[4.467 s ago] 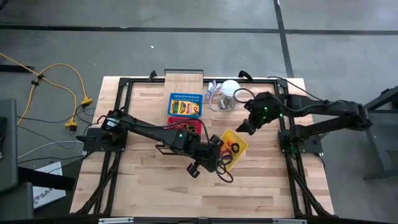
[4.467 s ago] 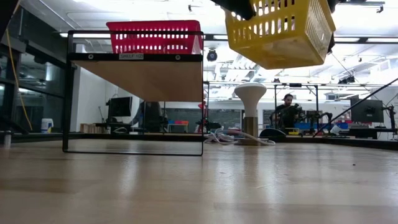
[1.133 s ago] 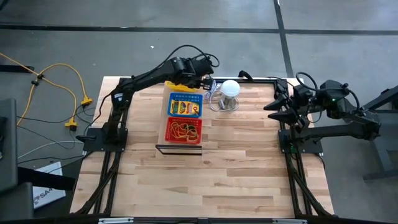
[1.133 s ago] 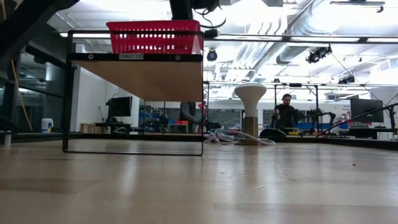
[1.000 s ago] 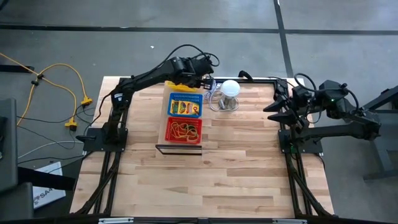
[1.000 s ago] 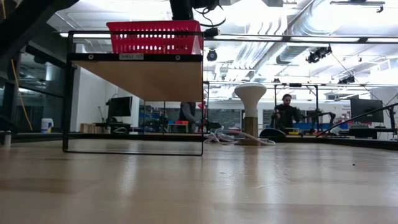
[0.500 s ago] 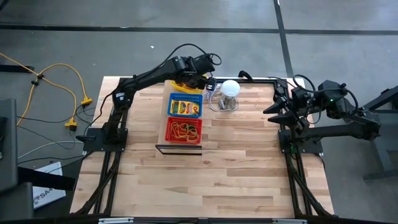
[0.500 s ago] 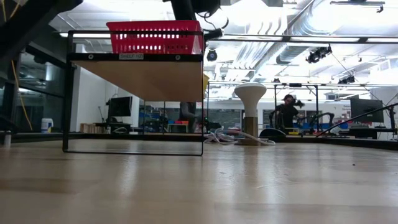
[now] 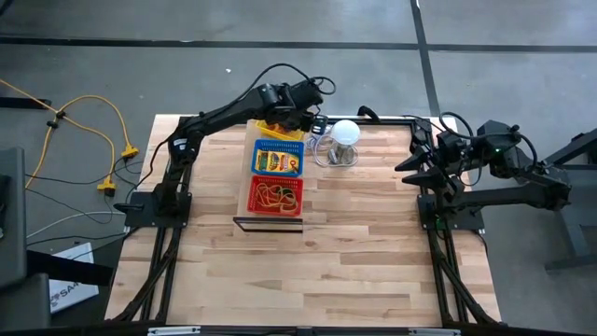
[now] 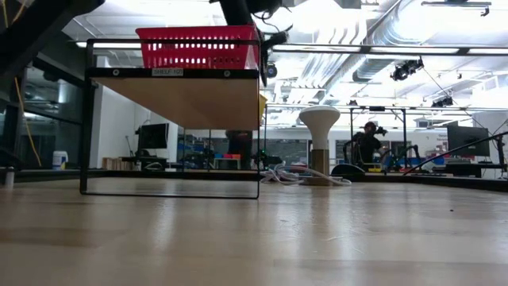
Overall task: Pick & Place Office Desk Supplies
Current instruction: Return to Home Position
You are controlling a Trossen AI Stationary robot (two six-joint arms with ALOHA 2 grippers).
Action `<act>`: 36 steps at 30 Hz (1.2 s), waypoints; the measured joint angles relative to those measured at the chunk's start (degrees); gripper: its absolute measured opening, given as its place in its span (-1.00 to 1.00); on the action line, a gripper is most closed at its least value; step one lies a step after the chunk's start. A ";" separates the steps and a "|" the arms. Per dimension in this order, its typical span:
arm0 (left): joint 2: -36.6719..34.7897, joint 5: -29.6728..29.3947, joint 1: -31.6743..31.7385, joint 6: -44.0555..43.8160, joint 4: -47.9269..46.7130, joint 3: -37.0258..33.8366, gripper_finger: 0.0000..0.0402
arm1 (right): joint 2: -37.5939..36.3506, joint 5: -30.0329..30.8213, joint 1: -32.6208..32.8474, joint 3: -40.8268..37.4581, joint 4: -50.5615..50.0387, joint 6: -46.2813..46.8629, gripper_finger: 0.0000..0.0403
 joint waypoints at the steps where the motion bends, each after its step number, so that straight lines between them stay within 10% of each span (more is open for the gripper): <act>1: -0.51 0.06 0.00 0.66 0.60 0.00 -0.61 | 0.00 -0.50 0.01 0.00 0.02 0.00 -0.25; 29: -6.10 3.30 -4.03 19.79 4.80 0.00 -0.61 | -1.82 -0.12 -0.01 -0.58 -4.69 -2.28 -0.25; 36: -8.15 1.48 -5.31 25.27 1.95 0.00 -0.61 | -11.95 11.57 -0.01 -7.76 -3.67 -1.90 -0.25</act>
